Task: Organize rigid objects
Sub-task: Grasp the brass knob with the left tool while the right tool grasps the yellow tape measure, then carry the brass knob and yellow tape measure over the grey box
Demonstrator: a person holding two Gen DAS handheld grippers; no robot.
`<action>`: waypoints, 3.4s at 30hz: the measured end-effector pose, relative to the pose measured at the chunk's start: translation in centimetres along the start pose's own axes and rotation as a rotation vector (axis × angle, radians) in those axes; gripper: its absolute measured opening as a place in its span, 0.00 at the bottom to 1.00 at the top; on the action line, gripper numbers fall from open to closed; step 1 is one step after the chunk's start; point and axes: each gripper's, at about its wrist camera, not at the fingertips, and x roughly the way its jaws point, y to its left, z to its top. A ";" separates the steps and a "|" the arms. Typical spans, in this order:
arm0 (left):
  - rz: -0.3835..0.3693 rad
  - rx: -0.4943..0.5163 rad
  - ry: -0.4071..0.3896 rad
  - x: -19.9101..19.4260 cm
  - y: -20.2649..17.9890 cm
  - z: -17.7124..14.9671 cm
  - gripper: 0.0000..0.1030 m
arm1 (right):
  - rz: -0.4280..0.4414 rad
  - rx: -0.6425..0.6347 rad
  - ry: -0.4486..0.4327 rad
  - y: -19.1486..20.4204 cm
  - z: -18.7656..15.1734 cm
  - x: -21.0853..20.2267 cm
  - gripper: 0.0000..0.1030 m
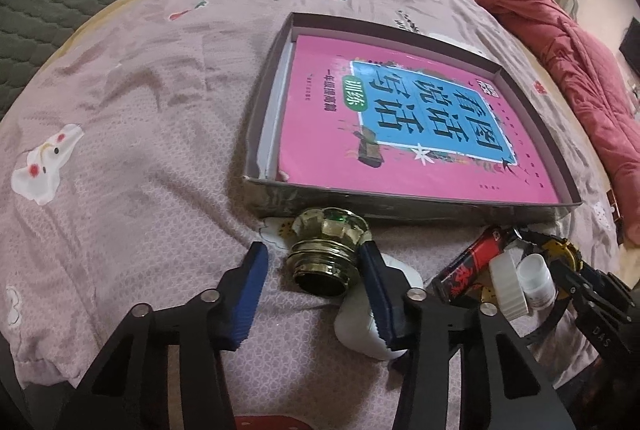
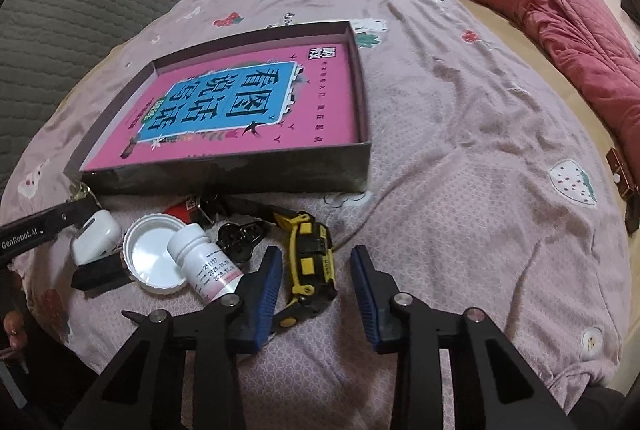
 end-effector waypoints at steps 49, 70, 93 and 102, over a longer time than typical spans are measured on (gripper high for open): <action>-0.042 0.062 -0.135 -5.5 -1.3 -0.9 0.37 | 0.085 -0.011 -0.228 0.2 1.3 -5.4 0.19; -0.001 0.083 -0.192 -6.6 -1.9 -0.1 0.37 | 0.098 0.015 -0.274 0.1 2.0 -6.0 0.19; 0.039 0.072 -0.198 -4.3 -2.1 3.5 0.37 | 0.091 0.027 -0.298 0.0 4.7 -3.8 0.19; 0.054 0.061 -0.184 -2.5 -1.9 4.7 0.37 | 0.101 0.055 -0.297 -0.3 6.0 -2.4 0.19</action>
